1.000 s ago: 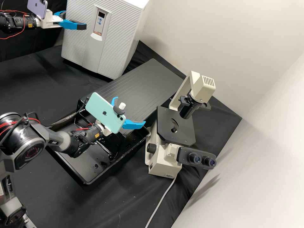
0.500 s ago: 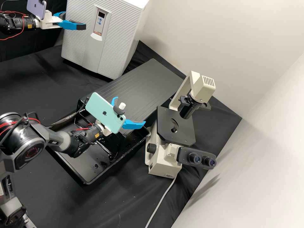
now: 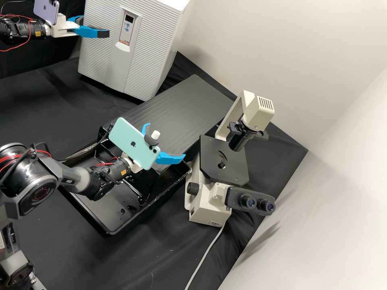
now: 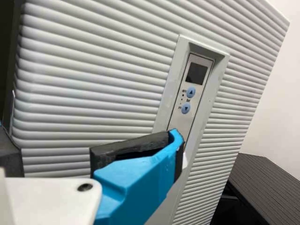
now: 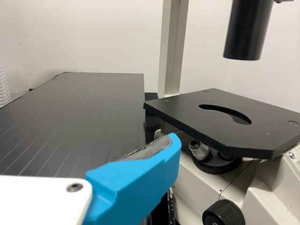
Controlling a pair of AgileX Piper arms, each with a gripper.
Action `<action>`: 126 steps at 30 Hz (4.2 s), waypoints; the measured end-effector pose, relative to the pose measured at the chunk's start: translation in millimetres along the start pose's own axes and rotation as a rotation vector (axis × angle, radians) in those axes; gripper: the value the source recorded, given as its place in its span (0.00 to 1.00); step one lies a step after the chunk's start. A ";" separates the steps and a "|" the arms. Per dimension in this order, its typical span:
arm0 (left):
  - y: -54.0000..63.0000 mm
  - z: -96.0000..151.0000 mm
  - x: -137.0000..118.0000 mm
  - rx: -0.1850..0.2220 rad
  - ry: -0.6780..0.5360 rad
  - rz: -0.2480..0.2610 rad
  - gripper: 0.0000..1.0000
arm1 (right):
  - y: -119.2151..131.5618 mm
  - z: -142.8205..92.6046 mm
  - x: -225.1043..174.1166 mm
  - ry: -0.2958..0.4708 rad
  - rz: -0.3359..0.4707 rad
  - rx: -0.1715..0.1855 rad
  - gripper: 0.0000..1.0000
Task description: Open the incubator door
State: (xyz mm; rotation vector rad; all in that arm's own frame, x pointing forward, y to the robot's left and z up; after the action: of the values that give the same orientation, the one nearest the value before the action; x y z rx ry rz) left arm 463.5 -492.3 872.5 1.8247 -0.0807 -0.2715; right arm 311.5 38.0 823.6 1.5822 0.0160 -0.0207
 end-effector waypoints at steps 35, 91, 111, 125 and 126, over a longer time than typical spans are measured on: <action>3.1 -3.0 -3.6 -0.063 0.058 0.017 0.00 | 0.0 0.0 0.0 0.000 0.000 0.000 1.00; -14.3 26.6 -73.3 -0.123 0.002 -0.025 0.00 | 0.0 0.0 0.0 0.000 0.000 0.000 1.00; -58.7 86.6 -153.4 -0.026 -0.325 -0.182 0.00 | 0.0 0.0 0.0 0.000 0.000 0.000 1.00; -73.9 83.0 -163.0 -0.091 -0.305 -0.239 0.00 | 0.0 0.0 0.0 0.000 0.000 0.000 1.00; -74.1 83.8 -162.7 -0.097 -0.305 -0.236 0.00 | 0.0 0.0 0.0 0.000 0.000 0.000 1.00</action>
State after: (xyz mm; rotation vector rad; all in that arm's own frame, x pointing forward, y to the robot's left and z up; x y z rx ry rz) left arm 280.2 -519.4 804.1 1.6848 -0.0638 -0.7082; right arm 311.5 38.0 823.6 1.5822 0.0160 -0.0207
